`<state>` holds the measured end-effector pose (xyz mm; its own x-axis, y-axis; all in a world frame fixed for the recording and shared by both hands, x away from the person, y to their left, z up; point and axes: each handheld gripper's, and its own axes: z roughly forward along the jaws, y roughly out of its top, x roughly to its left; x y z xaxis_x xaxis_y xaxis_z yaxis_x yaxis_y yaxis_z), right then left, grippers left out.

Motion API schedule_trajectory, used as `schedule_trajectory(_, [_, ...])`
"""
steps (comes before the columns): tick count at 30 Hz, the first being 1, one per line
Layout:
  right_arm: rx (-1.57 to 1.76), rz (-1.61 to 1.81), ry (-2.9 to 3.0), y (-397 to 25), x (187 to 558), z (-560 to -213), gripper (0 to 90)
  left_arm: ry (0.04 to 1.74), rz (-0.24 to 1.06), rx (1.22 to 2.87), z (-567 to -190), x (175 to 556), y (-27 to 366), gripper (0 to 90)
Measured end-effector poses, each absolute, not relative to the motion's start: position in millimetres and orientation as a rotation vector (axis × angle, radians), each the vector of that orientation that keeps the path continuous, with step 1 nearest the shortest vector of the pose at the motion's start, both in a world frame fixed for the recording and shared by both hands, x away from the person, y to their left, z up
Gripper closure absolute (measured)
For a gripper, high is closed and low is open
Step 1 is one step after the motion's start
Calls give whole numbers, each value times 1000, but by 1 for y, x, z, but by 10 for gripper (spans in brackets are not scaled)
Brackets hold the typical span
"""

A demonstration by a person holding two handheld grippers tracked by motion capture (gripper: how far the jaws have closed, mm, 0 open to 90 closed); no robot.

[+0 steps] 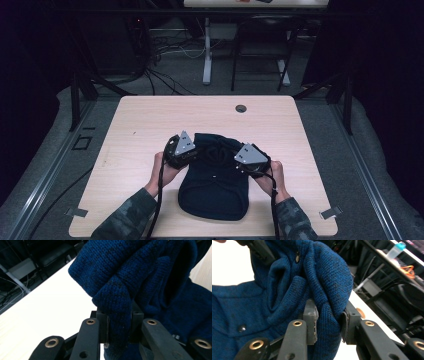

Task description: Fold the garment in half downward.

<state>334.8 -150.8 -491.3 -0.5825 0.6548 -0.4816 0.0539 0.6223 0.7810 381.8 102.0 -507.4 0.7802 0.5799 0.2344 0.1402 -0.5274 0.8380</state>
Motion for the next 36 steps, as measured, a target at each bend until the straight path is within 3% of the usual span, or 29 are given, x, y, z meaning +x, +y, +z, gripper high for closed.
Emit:
schedule_trajectory(2, [561, 953, 2044, -151, 335, -490, 701, 537, 591, 2097, -507, 383, 102, 721])
schedule_trajectory(4, [545, 967, 2054, -151, 335, -490, 699, 538, 521, 2140, -511, 382, 101, 579])
schedule_trajectory(6, [534, 998, 2076, -152, 335, -491, 697, 517, 517, 2164, -515, 380, 101, 547])
schedule_trajectory(15, [570, 1067, 2213, -162, 333, -500, 670, 537, 518, 2156, -528, 378, 104, 727])
schedule_trajectory(27, [639, 1117, 2315, -166, 331, -509, 656, 548, 492, 2163, -537, 374, 107, 719])
schedule_trajectory(36, [672, 1127, 2352, -167, 322, -512, 652, 545, 440, 2201, -544, 365, 113, 658])
